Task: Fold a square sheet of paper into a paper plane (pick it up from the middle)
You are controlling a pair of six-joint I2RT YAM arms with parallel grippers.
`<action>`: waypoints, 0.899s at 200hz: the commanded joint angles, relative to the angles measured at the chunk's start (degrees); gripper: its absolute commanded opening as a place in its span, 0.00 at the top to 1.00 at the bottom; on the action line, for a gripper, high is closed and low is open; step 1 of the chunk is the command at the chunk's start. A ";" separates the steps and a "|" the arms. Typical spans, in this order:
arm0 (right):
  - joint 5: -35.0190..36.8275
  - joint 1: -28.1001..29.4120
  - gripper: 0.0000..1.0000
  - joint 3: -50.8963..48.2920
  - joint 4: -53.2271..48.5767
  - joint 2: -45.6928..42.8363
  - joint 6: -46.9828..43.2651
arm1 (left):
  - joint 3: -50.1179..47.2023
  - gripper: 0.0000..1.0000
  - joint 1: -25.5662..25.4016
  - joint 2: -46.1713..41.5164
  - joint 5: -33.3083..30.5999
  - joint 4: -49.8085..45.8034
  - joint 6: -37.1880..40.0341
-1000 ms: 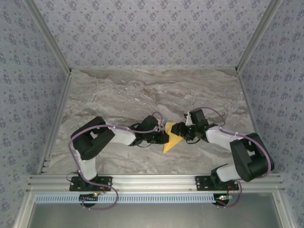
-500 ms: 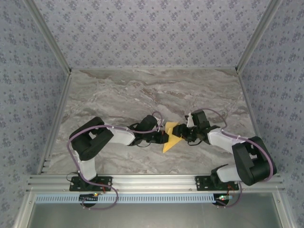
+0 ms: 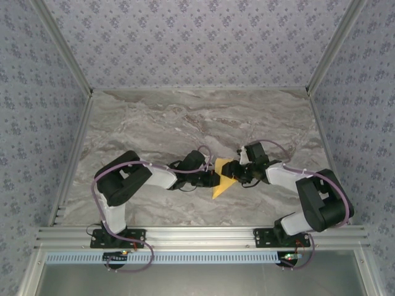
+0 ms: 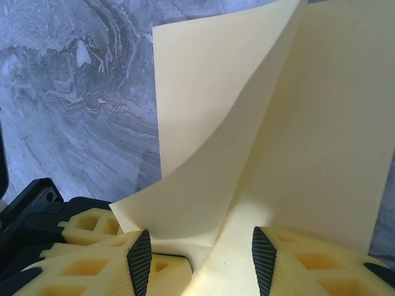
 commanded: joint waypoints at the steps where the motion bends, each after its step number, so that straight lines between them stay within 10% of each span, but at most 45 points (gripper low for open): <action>1: 1.53 0.58 0.50 1.70 -2.05 1.74 -1.33 | 0.11 0.88 -0.22 0.93 0.89 2.27 -1.39; 105: 8.94 3.64 0.49 5.88 -10.20 7.39 -1.51 | -6.86 0.60 0.24 -8.73 -1.16 1.50 -3.46; 180: 11.90 5.58 0.44 8.61 -13.83 8.89 -1.50 | -7.51 0.71 -0.70 -15.71 -3.77 -0.89 -0.99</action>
